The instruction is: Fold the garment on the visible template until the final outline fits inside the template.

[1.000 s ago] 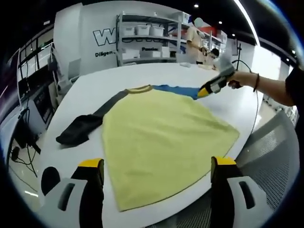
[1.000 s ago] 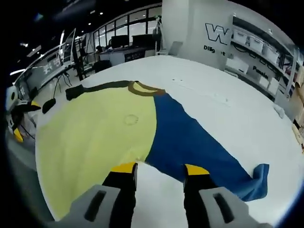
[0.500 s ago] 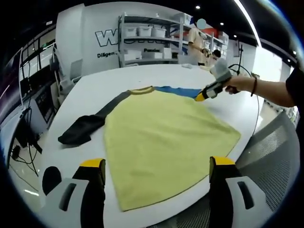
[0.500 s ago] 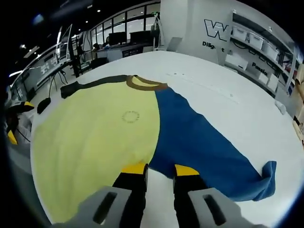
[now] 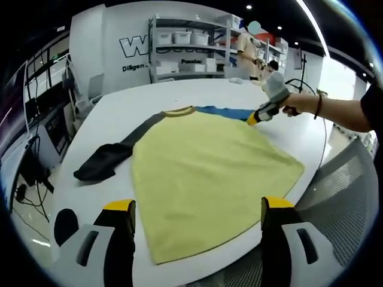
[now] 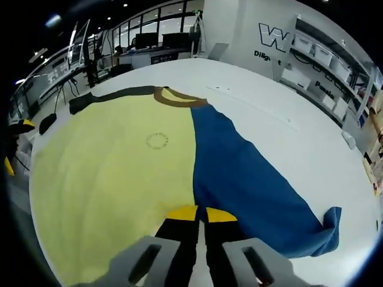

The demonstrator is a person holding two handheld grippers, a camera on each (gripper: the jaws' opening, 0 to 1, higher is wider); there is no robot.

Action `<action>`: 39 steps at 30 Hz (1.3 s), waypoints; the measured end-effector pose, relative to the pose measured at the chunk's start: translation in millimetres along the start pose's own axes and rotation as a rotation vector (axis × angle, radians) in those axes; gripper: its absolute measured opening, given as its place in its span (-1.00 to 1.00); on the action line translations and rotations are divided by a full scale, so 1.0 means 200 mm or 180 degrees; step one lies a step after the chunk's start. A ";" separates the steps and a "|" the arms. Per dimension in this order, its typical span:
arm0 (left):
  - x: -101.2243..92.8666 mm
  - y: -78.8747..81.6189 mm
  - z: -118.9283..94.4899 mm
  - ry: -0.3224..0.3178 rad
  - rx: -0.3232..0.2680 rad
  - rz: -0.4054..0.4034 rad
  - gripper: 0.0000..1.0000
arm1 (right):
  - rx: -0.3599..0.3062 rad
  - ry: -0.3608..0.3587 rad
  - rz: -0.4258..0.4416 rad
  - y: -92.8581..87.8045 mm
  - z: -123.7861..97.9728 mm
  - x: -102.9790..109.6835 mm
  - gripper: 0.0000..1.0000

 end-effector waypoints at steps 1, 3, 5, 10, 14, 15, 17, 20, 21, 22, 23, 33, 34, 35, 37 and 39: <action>0.00 0.00 0.00 -0.0001 0.0004 0.0002 0.77 | 0.0002 -0.0010 -0.0042 0.00 0.00 -0.01 -1.00; 0.00 0.00 0.00 -0.0005 0.0014 0.0015 0.77 | -0.0023 -0.0064 -0.0255 0.02 0.00 -0.02 -1.00; -0.01 0.00 0.00 -0.0011 0.0014 0.0017 0.77 | -0.0054 -0.0107 -0.0471 0.04 0.00 -0.04 -1.00; 0.00 0.00 0.00 -0.0006 0.0019 0.0024 0.75 | -0.0007 -0.0090 -0.0426 0.02 0.02 -0.03 -1.00; 0.00 0.00 0.00 0.0003 0.0009 0.0020 0.75 | -0.0008 -0.0099 -0.0381 0.01 0.03 -0.03 -1.00; 0.00 0.00 0.00 0.0005 0.0010 0.0020 0.75 | -0.0009 -0.0099 -0.0382 0.01 0.03 -0.03 -1.00; 0.00 0.00 0.00 -0.0004 0.0001 0.0010 0.75 | -0.0023 -0.0097 -0.0355 0.01 0.03 -0.03 -1.00; 0.00 0.00 0.00 -0.0012 -0.0012 -0.0015 0.76 | -0.0044 -0.0081 -0.0237 0.01 0.03 -0.04 -1.00; 0.00 0.00 0.00 -0.0004 -0.0016 -0.0014 0.77 | -0.0056 -0.0080 -0.0105 0.00 0.03 -0.04 -1.00; 0.00 0.00 0.00 0.0002 -0.0014 -0.0010 0.78 | -0.0060 -0.0076 -0.0048 0.00 0.03 -0.04 -1.00; 0.00 0.00 0.00 0.0010 -0.0018 0.0015 0.79 | -0.0066 -0.0069 0.0011 0.00 0.03 -0.04 -1.00; 0.00 0.01 0.00 -0.0007 -0.0065 -0.0018 0.98 | -0.0293 -0.0028 0.0656 0.06 -0.03 -0.08 -0.46; 0.00 0.00 0.00 -0.0010 -0.0044 -0.0026 0.98 | -0.0344 -0.0045 0.0715 0.08 -0.06 -0.10 -0.36; 0.00 0.00 0.00 -0.0013 -0.0041 -0.0023 0.98 | -0.0350 -0.0050 0.0716 0.08 -0.06 -0.11 -0.27; 0.00 0.00 0.00 -0.0020 -0.0035 -0.0004 0.98 | -0.0422 -0.0094 0.0752 0.09 -0.09 -0.15 -0.17; -0.01 0.01 0.00 -0.0027 -0.0040 -0.0001 0.98 | -0.0454 -0.0150 0.0796 0.08 -0.12 -0.19 -0.12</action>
Point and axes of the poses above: the point that each gripper's makers call its tool centre point, and the gripper's own axes: z roughly forward along the fingers, x roughly to its left, y roughly out of its top, the point moved 2 cm from there along -z, roughly backward along the fingers, and after that the axes turned 12 degrees about -z, right-handed, at the moved point
